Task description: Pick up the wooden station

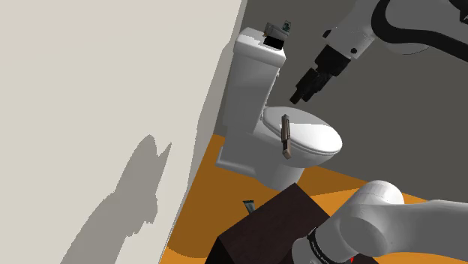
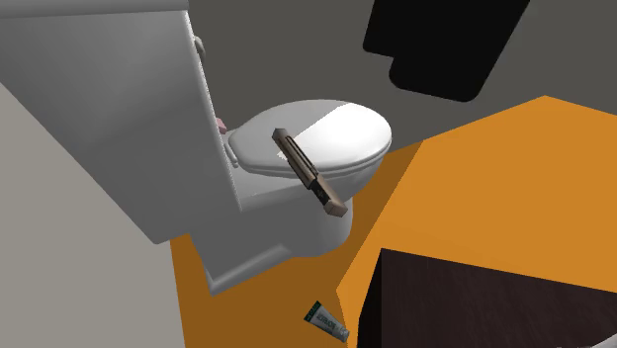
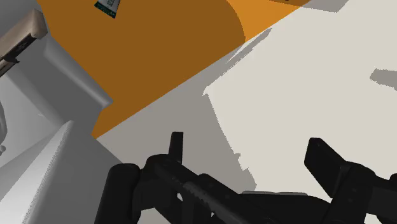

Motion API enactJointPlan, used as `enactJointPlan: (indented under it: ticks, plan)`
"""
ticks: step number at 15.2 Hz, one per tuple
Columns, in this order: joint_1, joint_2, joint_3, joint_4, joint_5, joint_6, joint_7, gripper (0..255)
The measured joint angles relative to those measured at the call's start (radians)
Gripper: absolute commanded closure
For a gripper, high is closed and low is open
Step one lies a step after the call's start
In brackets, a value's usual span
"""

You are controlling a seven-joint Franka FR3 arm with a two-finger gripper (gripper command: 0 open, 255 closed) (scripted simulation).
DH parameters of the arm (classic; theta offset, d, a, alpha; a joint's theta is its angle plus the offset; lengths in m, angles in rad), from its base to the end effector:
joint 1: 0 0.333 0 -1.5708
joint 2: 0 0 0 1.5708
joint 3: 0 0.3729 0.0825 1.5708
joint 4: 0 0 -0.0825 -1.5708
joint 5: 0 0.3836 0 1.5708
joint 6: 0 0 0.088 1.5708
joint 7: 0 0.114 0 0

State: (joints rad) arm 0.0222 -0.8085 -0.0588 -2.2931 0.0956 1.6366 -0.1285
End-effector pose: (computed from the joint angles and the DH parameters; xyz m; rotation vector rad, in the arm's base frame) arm 0.2667 -0.0088 0.6664 -3.0009 -0.1619 -0.2425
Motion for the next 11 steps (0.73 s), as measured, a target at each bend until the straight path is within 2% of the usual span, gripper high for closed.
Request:
enactJointPlan:
  ticks: [4,11]
  plan:
    - [-0.021,0.021,-0.023,-0.03,-0.007,0.057,0.001,0]
    - [-0.085,0.133,-0.11,-0.1,-0.018,0.258,-0.005,0]
